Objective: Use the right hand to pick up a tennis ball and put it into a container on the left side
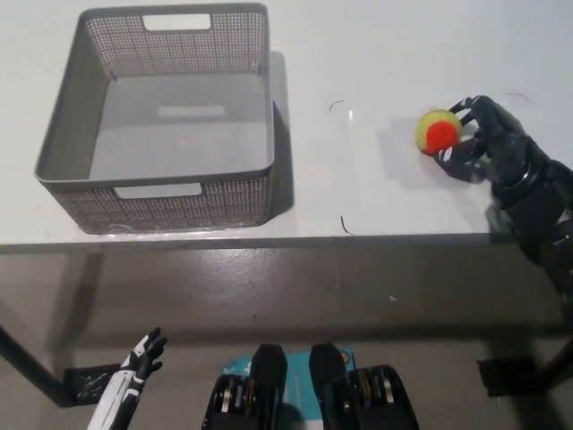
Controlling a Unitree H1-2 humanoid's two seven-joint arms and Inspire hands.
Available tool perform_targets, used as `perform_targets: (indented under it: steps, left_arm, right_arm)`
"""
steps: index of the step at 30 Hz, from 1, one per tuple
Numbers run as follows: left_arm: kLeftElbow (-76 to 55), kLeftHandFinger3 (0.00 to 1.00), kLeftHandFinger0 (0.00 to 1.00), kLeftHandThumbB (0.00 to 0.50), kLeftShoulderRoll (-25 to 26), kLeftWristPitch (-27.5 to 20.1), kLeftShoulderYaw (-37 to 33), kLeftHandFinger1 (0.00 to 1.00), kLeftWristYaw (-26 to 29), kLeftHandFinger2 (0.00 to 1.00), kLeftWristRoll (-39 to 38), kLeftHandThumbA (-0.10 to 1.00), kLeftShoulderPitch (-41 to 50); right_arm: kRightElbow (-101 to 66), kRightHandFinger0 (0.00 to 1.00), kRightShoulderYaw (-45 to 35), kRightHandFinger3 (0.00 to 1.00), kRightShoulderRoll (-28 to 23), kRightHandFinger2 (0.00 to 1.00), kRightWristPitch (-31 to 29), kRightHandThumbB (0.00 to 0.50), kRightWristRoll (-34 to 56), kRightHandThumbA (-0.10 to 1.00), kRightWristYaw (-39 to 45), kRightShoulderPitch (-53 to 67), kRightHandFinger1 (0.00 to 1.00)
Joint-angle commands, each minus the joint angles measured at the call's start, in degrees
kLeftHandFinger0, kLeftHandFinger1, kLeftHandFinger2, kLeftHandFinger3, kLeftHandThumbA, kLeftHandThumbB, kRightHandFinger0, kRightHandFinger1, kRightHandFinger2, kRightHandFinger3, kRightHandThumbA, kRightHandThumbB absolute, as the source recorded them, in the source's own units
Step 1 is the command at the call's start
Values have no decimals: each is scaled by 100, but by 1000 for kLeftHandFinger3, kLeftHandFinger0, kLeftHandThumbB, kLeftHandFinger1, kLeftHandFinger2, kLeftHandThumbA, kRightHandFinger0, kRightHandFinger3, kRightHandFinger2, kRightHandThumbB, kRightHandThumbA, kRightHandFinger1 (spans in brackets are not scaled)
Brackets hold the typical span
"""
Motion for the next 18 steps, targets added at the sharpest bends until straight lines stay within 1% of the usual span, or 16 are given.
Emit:
perform_targets:
  steps: [1,2,3,4,5,6,7,9,12,13,14,16,18]
  left_arm:
    - [-75,1000,1000,303,95,-109,-29,1000,-24,1000,65,1000,-75]
    - [-98,1000,1000,301,92,-86,-26,1000,-31,1000,56,997,-75]
    - [-85,1000,1000,295,88,-99,-22,1000,-42,1000,30,987,-84]
    - [-69,1000,1000,296,88,-95,-16,1000,-27,1000,47,986,-106]
    - [-61,1000,1000,298,89,-90,-17,1000,-22,1000,60,987,-112]
    - [-65,1000,1000,298,87,-79,-16,1000,-17,1000,68,987,-110]
    - [-84,1000,1000,299,85,-65,-16,1000,-17,1000,72,987,-101]
    - [-51,1000,1000,302,89,-148,-18,1000,-13,1000,85,989,-106]
    - [-65,1000,1000,294,87,-117,-15,1000,1,1000,109,993,-102]
    - [-93,1000,1000,302,81,-59,-3,1000,-10,1000,73,989,-80]
    - [-95,1000,1000,300,82,-59,-5,1000,-13,1000,76,989,-80]
    - [-103,1000,1000,300,81,-55,-4,1000,1,1000,97,988,-76]
    - [-102,1000,1000,300,80,-66,-3,1000,-3,1000,90,987,-74]
  right_arm:
    - [-85,30,-361,276,-113,537,-335,0,464,623,-299,-236,321]
    - [-115,20,-450,255,-96,607,-330,0,535,636,-318,-270,352]
    - [-168,23,-556,177,-82,577,-400,0,602,641,-342,-290,327]
    - [-206,2,-690,168,-62,569,-424,0,708,663,-282,-347,254]
    - [-239,0,-842,140,-46,573,-469,0,842,680,-216,-380,238]
    - [-275,0,-1032,187,-22,557,-535,0,1029,698,-131,-426,217]
    - [-320,0,-1176,251,2,579,-577,0,1128,698,-97,-458,242]
    - [-478,0,-1442,275,47,561,-772,0,1317,679,9,-499,255]
    - [-661,0,-1674,317,110,534,-676,5,1479,729,86,-580,255]
    - [-684,0,-1694,337,141,520,-699,4,1483,747,96,-607,246]
    - [-792,0,-1755,353,169,491,-684,1,1552,749,156,-629,208]
    - [-951,0,-1862,415,227,480,-601,0,1676,711,280,-688,157]
    - [-1042,0,-1873,437,254,496,-584,0,1704,687,335,-711,153]
